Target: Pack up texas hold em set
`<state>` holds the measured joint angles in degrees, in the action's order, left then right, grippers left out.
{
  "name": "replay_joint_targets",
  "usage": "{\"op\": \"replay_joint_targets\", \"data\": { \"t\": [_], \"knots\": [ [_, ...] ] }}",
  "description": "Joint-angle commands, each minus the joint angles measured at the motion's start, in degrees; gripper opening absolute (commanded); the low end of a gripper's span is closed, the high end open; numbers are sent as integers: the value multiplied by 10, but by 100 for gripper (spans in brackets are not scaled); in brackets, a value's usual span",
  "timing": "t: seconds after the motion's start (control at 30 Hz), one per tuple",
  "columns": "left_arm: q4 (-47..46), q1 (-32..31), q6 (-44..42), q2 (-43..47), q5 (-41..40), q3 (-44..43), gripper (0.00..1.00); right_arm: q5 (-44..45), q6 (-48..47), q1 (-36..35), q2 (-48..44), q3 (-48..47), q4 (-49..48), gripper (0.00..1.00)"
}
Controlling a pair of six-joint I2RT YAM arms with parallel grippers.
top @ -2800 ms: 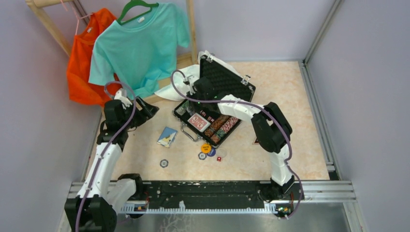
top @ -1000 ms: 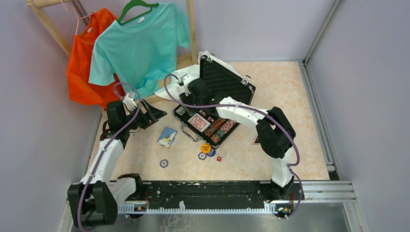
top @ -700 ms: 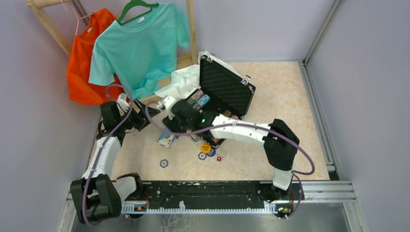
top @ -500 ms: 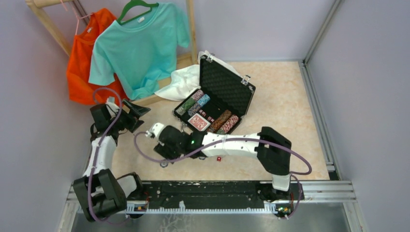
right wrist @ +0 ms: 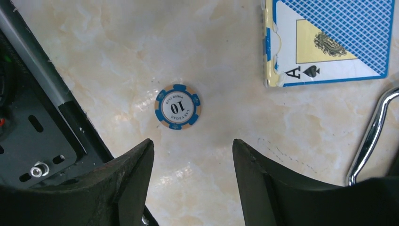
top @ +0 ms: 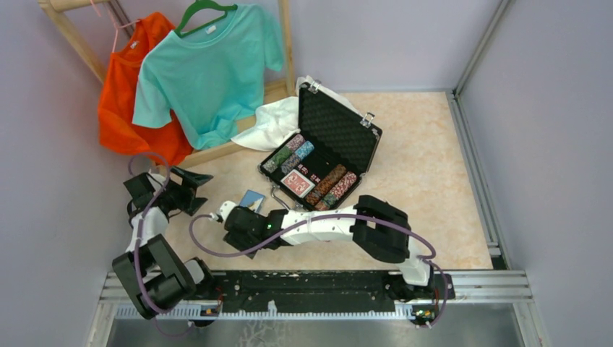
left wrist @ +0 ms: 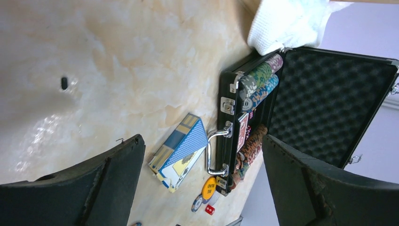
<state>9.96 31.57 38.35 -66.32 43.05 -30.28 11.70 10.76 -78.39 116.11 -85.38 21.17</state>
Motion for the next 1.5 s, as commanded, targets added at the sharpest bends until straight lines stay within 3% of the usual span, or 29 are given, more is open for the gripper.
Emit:
{"op": "replay_joint_targets", "data": {
  "t": [0.0, 0.33, 0.77, 1.47],
  "knots": [
    [-18, 26, 8, 15, 19, 22, 99, -2, 9, -9, 21, -51, -14, 63],
    [-28, 58, 13, 8, 30, 42, 99, -8, -4, -9, 66, -92, -9, 63],
    [-31, 59, 10, 7, 34, 44, 99, -12, 2, -10, 86, -77, -22, 61],
    [-45, 63, 13, -8, 57, 50, 99, 65, 3, -41, 123, -99, 12, 56]
  ]
}}
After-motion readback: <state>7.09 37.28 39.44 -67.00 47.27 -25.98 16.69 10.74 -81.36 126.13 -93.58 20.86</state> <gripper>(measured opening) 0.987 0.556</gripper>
